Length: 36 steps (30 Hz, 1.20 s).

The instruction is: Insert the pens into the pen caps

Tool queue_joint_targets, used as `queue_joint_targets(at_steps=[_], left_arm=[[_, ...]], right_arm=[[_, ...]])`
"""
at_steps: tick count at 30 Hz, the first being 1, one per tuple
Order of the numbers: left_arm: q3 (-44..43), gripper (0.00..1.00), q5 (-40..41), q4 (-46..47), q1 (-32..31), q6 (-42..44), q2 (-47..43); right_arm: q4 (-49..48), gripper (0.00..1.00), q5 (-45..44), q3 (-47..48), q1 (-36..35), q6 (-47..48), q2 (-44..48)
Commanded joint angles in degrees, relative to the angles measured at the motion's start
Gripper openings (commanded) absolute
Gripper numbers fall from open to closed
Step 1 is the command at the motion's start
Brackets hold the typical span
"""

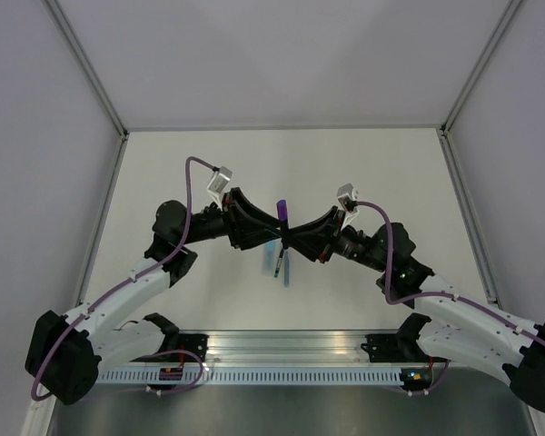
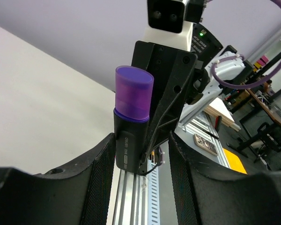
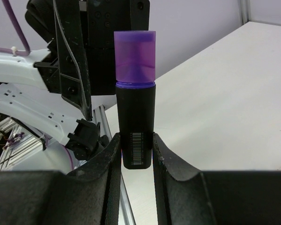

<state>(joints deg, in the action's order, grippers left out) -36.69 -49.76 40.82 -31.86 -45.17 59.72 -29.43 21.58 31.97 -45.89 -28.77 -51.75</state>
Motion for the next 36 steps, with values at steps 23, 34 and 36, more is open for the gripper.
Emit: queue_joint_targets(at_steps=[23, 34, 36], left_arm=[[-5.15, 0.50, 21.19, -17.08, -3.56, 3.86, -0.13], [-7.61, 0.43, 27.87, -24.29, -6.20, 7.37, 1.27], [-7.52, 0.42, 28.92, -24.30, -6.29, 7.37, 1.36]], right_arm=[[6.40, 0.00, -11.12, 5.39, -1.39, 6.54, -4.50], [7.10, 0.00, -15.95, 5.92, -3.33, 7.85, -4.24], [7.81, 0.00, -17.45, 6.44, -3.94, 8.73, -4.59]])
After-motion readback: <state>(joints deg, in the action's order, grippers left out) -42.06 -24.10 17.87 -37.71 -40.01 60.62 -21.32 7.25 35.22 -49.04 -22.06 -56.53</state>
